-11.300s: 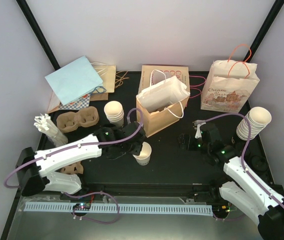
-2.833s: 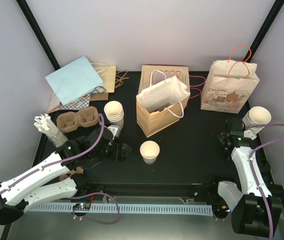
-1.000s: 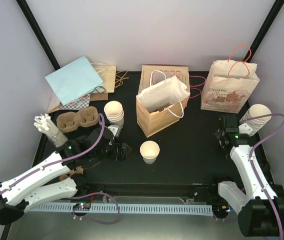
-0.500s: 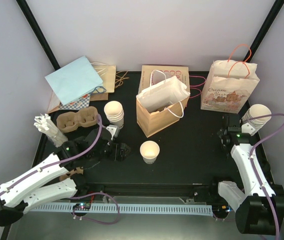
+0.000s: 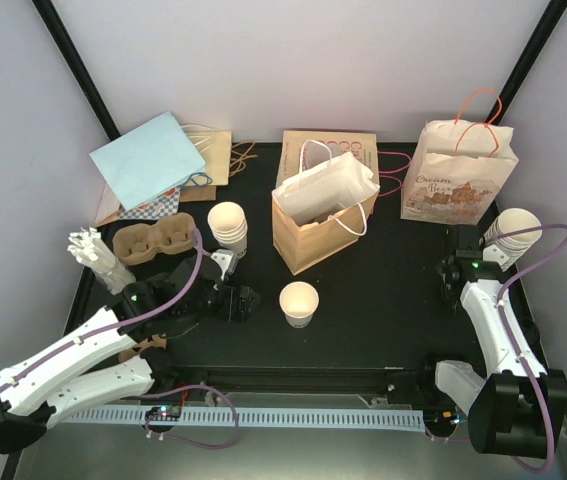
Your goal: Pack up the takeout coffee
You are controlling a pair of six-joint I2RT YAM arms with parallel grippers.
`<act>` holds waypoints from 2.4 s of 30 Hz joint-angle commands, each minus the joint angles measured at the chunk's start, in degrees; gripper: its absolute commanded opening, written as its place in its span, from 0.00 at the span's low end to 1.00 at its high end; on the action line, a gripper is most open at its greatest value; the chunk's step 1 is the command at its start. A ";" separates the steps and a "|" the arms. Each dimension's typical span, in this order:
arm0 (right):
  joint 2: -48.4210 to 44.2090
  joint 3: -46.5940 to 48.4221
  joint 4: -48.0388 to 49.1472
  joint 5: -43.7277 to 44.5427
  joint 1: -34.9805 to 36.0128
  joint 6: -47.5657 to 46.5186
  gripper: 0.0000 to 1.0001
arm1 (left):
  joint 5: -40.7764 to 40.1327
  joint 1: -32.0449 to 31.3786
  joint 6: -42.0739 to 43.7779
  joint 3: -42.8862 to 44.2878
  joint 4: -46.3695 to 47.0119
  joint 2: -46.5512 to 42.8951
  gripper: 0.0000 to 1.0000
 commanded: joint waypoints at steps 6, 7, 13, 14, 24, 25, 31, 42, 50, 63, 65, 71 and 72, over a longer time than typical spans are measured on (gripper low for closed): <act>-3.96 3.66 -4.28 1.02 -0.27 0.15 0.91 | -0.08 0.46 1.47 0.02 0.47 -0.68 0.94; -4.81 3.68 -4.41 0.36 -0.23 0.09 0.91 | -0.04 0.44 1.47 0.09 0.54 -0.63 0.94; -6.96 5.13 -6.39 -2.06 0.54 -0.16 0.91 | 0.21 0.50 1.75 0.45 0.79 -0.41 0.94; -7.14 5.49 -6.79 -1.86 1.28 0.04 0.91 | 0.23 0.51 1.72 0.40 0.84 -0.34 0.94; -8.32 6.69 -11.32 -0.61 11.74 4.24 0.88 | 0.24 0.55 1.97 0.71 1.00 -0.15 0.94; -8.50 6.25 -11.38 -0.46 12.85 4.89 0.86 | 0.30 0.55 1.94 0.71 1.01 -0.19 0.94; -8.79 3.73 -10.55 -0.96 17.97 7.32 0.82 | 0.42 0.55 2.24 0.84 1.01 0.03 0.94; -6.17 1.21 -7.39 1.46 17.85 7.61 0.30 | 0.33 0.55 2.27 0.47 0.92 -0.23 0.94; -1.92 1.99 -5.48 3.94 13.15 5.74 0.37 | 0.02 0.64 2.57 0.01 1.26 -0.41 0.94; 2.67 2.49 0.49 1.08 4.42 -0.22 0.37 | 0.47 1.06 3.80 0.32 2.10 0.96 0.94; 3.77 2.69 1.07 0.81 3.97 -0.44 0.37 | 0.51 1.16 3.95 0.28 2.29 1.29 0.94; 6.80 2.99 2.81 0.98 2.94 -1.03 0.37 | 0.71 1.52 4.22 0.10 2.65 1.78 0.94; 7.18 2.97 3.08 1.26 2.85 -1.17 0.37 | 0.73 1.60 4.18 0.03 2.72 1.79 0.94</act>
